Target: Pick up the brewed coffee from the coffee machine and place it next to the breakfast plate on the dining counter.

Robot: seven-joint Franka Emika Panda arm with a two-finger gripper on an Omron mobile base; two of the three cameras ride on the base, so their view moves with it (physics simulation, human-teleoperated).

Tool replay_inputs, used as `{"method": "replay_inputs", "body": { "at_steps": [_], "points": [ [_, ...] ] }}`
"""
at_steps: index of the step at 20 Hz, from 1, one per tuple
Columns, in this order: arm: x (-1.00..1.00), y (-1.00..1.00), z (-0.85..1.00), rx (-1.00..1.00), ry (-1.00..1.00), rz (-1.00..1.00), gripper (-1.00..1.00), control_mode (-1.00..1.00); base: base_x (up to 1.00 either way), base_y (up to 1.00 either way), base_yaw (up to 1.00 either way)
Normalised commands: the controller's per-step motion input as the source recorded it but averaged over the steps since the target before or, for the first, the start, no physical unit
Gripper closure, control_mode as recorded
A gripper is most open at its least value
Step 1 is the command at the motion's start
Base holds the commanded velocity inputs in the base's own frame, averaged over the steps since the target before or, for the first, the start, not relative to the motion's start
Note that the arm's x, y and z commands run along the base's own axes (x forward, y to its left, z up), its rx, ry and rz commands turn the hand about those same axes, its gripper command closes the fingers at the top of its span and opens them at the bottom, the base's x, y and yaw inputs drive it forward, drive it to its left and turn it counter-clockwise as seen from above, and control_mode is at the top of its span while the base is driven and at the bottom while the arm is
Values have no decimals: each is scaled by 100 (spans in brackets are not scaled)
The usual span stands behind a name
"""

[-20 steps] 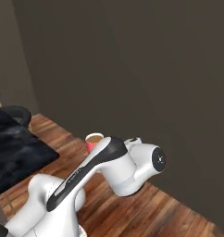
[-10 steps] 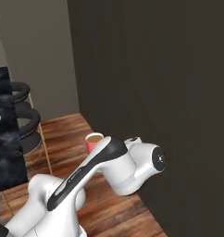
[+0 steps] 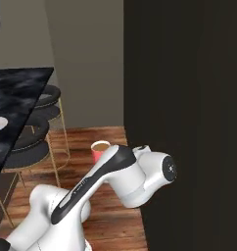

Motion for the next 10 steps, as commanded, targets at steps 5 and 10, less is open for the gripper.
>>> {"method": "replay_inputs", "body": {
  "at_steps": [5, 10],
  "points": [
    [0, 0, 0, 0, 0, 0, 100, 100, 100, -28, 59],
    [0, 0, 0, 0, 0, 0, 100, 100, 98, -3, 60]
  ]
}}
